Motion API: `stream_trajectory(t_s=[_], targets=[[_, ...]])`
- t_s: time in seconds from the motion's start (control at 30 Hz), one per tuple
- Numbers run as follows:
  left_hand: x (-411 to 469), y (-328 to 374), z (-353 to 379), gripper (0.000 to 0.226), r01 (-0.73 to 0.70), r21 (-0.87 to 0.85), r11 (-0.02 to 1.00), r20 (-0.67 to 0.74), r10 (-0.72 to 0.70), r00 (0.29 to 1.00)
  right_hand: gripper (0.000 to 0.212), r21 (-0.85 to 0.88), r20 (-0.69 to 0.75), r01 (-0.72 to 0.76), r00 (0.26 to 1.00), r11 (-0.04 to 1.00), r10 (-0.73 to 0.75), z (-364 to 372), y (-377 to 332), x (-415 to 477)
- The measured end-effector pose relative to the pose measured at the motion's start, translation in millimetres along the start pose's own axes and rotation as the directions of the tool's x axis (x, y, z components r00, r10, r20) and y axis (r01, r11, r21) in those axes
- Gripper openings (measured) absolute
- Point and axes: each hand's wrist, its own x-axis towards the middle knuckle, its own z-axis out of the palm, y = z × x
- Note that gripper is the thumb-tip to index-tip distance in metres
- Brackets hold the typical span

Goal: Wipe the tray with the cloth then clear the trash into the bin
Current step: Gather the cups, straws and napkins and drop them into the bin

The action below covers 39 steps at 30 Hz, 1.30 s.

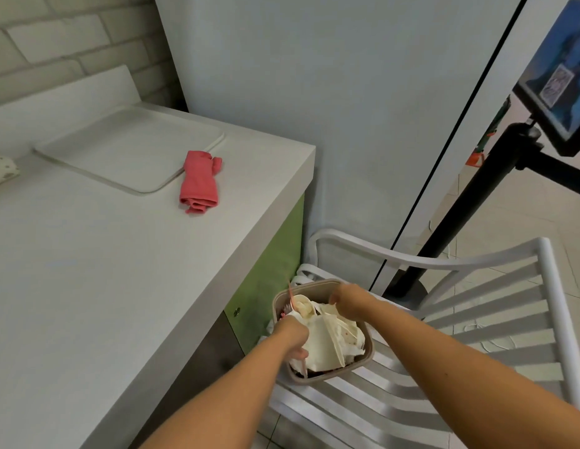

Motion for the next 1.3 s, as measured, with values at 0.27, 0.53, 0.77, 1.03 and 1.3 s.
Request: stream_trajectory(t_s=[0.27,0.53,0.77,1.03,1.3], targets=[[-32.9,30.3,-44.5,0.032,-0.175,0.085,0.981,-0.171,0.187,0.967,0.025,-0.098,-0.073,0.148,0.985,0.984,-0.156,-52.7,-66.9,-11.9],[-94.0,40.7,-153.7,0.010,-0.436,0.129,0.891,-0.492,0.439,0.752,0.024,-0.042,-0.410,0.347,0.849,0.937,-0.333,-96.8,-162.9,-35.9],[-134.3,-36.2,-273.4,0.008,-0.385,0.099,0.918,-0.772,0.314,0.553,0.027,-0.074,-0.322,0.500,0.807,0.863,-0.495,-78.0,-266.7,-52.8],[-178.9,-163.3,-380.8,0.018,-0.096,0.120,0.988,-0.878,0.151,0.455,0.030,-0.148,-0.140,0.660,0.723,0.736,-0.676,-35.2,-390.2,-68.0],[-214.6,-272.5,-457.7,0.034,0.132,0.141,0.981,-0.903,0.073,0.423,0.030,-0.219,-0.064,0.734,0.647,0.643,-0.760,4.5,-486.4,-82.5]])
